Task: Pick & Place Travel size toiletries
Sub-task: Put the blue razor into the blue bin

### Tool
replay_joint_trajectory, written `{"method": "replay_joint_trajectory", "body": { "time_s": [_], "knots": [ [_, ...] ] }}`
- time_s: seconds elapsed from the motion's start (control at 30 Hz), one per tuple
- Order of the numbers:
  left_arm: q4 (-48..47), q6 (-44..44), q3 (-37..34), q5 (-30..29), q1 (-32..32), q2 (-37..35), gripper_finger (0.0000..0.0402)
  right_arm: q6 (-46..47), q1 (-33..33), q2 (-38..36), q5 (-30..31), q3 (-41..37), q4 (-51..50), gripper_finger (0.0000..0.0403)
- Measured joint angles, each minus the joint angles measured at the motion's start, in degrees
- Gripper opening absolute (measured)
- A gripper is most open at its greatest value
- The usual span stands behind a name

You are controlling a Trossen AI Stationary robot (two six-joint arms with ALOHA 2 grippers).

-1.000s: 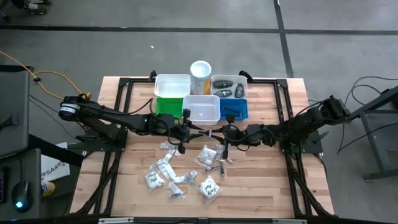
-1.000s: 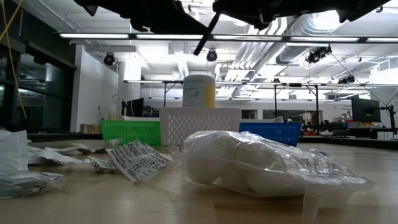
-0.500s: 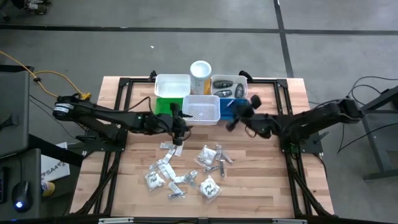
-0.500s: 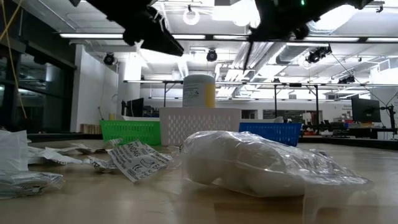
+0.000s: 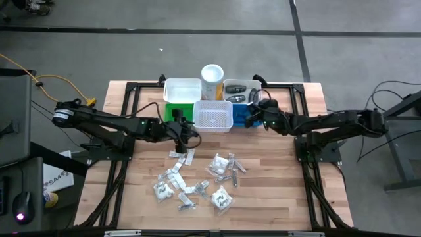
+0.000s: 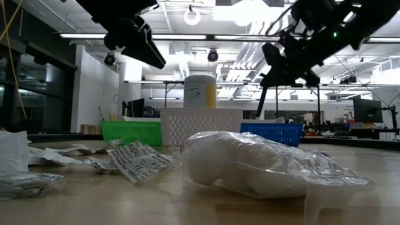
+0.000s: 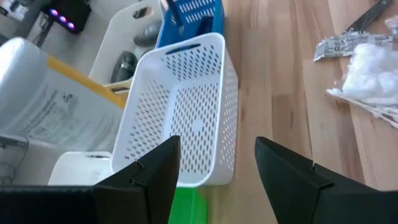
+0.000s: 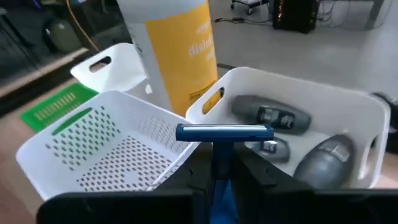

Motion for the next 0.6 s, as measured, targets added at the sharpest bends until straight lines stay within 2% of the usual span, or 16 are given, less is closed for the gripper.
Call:
{"method": "replay_joint_trajectory", "body": {
  "time_s": [0.2, 0.3, 0.43, 0.6],
  "knots": [
    [-0.6, -2.1, -0.5, 0.0, 0.0, -0.2, 0.0205, 2.3, -1.3, 3.0, -2.0, -4.4, 7.8, 0.003],
    [-0.5, -2.7, -1.3, 0.0, 0.0, -0.2, 0.0205, 2.4, -1.3, 6.1, -3.5, -4.1, 13.1, 0.0036],
    [-0.5, -3.4, -1.9, 0.1, 0.0, -0.2, 0.0205, 2.4, -1.6, 10.8, -3.7, -4.4, 14.8, 0.0037],
    [-0.9, -3.7, -1.9, 0.1, 0.0, -0.2, 0.0205, 4.2, -1.6, 13.1, -3.8, -4.3, 16.2, 0.0052]
  ]
}}
